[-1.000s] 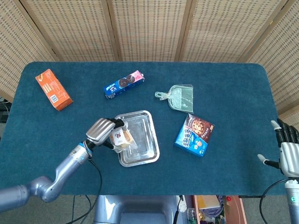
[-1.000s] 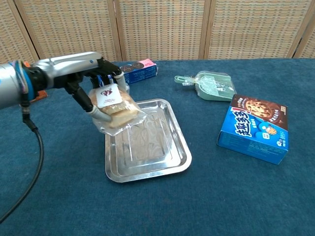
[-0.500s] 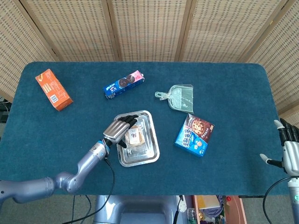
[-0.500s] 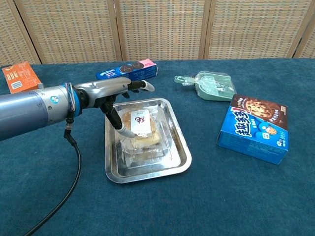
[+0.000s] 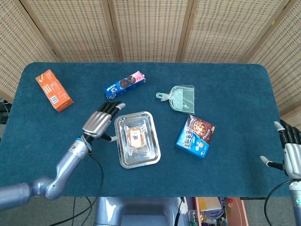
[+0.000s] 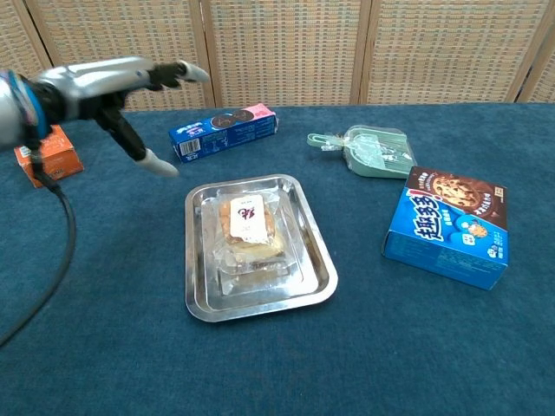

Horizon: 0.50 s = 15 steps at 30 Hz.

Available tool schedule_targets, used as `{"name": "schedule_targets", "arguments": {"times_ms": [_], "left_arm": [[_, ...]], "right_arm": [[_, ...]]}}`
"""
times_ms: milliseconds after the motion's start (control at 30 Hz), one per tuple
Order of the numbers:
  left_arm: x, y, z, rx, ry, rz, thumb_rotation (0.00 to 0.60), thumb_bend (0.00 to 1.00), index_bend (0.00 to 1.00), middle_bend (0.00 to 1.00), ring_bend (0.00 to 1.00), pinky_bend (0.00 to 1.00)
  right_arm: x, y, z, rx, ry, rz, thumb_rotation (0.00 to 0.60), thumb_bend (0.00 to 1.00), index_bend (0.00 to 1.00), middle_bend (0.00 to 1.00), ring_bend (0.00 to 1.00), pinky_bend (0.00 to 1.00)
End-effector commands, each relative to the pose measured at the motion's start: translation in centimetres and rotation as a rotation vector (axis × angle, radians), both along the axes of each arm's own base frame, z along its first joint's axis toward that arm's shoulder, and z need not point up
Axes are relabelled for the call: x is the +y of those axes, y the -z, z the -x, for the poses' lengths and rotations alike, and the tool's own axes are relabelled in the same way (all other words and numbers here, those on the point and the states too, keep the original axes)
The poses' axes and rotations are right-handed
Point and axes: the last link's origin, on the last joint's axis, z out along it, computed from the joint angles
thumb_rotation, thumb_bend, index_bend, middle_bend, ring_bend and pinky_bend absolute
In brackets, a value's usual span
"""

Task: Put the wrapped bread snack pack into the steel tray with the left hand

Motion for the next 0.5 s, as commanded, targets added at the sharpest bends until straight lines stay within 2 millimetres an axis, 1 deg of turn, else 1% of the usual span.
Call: {"name": "schedule_targets", "arguments": {"times_ms": [33,100,167,267,300,333,433,500], "left_arm": [[-2.0,-6.2,4.5,0.062,-0.043,-0.156,0.600,0.00,0.00,0.00,0.00,0.00],[-3.2,-8.5,7.0,0.086,-0.078,-0.204,0.600,0.00,0.00,0.00,0.00,0.00],[-5.0,-10.4,9.4,0.093,-0.113,-0.235,0.600,0.00,0.00,0.00,0.00,0.00],[-7.5,-12.1,11.8,0.109,-0.154,-0.257,0.600,0.00,0.00,0.00,0.00,0.00],[-9.0,-12.8,13.0,0.133,-0.181,-0.281,0.600,0.00,0.00,0.00,0.00,0.00],[-11.3,-13.4,14.7,0.143,-0.245,-0.300,0.600,0.00,0.00,0.00,0.00,0.00],[-13.4,-13.3,15.6,0.139,-0.277,-0.308,0.600,0.00,0.00,0.00,0.00,0.00],[-13.9,-13.2,15.8,0.128,-0.275,-0.311,0.600,0.00,0.00,0.00,0.00,0.00]], "right_arm": [[0.0,-0.1,-0.1,-0.002,-0.003,0.001,0.600,0.00,0.00,0.00,0.00,0.00],[0.1,-0.2,-0.2,-0.005,-0.007,0.007,0.600,0.00,0.00,0.00,0.00,0.00],[0.1,-0.2,-0.2,-0.009,-0.010,0.010,0.600,0.00,0.00,0.00,0.00,0.00],[0.2,-0.1,-0.4,0.000,-0.015,0.010,0.600,0.00,0.00,0.00,0.00,0.00],[0.3,0.1,-0.5,0.005,-0.020,0.005,0.600,0.00,0.00,0.00,0.00,0.00],[0.3,0.3,-0.7,0.013,-0.029,0.001,0.600,0.00,0.00,0.00,0.00,0.00],[0.4,0.4,-0.8,0.018,-0.031,0.004,0.600,0.00,0.00,0.00,0.00,0.00],[0.4,0.4,-0.8,0.019,-0.029,0.005,0.600,0.00,0.00,0.00,0.00,0.00]]}}
